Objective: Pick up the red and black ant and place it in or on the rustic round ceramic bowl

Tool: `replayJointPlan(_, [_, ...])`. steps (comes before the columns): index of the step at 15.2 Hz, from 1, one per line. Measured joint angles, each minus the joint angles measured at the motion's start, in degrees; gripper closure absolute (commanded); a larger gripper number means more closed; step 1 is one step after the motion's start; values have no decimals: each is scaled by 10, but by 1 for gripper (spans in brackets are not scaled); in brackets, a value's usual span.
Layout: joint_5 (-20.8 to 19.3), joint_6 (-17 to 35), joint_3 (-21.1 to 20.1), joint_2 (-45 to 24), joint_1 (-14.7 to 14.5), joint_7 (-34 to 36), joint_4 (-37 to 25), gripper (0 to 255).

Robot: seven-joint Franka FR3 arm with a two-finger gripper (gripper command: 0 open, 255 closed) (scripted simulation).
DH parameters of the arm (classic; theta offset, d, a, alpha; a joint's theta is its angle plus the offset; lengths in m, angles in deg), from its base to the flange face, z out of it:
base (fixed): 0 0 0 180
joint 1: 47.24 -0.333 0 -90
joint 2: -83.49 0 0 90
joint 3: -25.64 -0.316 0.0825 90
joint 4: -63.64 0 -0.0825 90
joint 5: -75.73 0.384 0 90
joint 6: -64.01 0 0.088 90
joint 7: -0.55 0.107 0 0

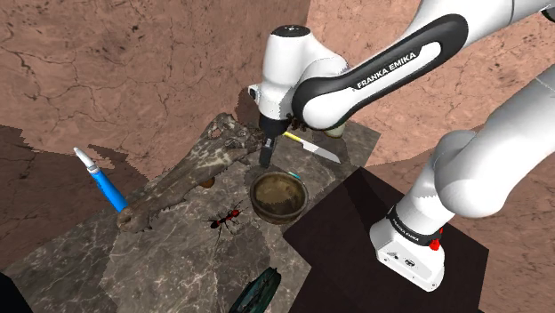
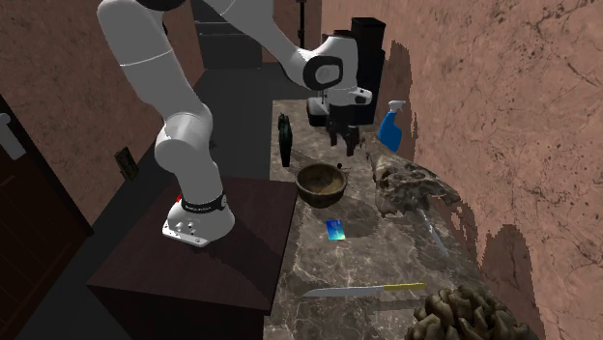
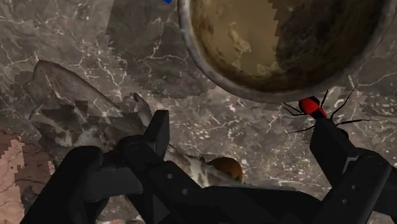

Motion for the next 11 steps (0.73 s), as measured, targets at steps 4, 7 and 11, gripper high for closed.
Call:
replayJointPlan(4, [-46, 58, -28, -79, -9, 38, -19, 0])
replayJointPlan(7, [-96, 93, -39, -140, -19, 72, -39, 0])
replayJointPlan(11, [-172, 125, -41, -221, -46, 127, -77, 0])
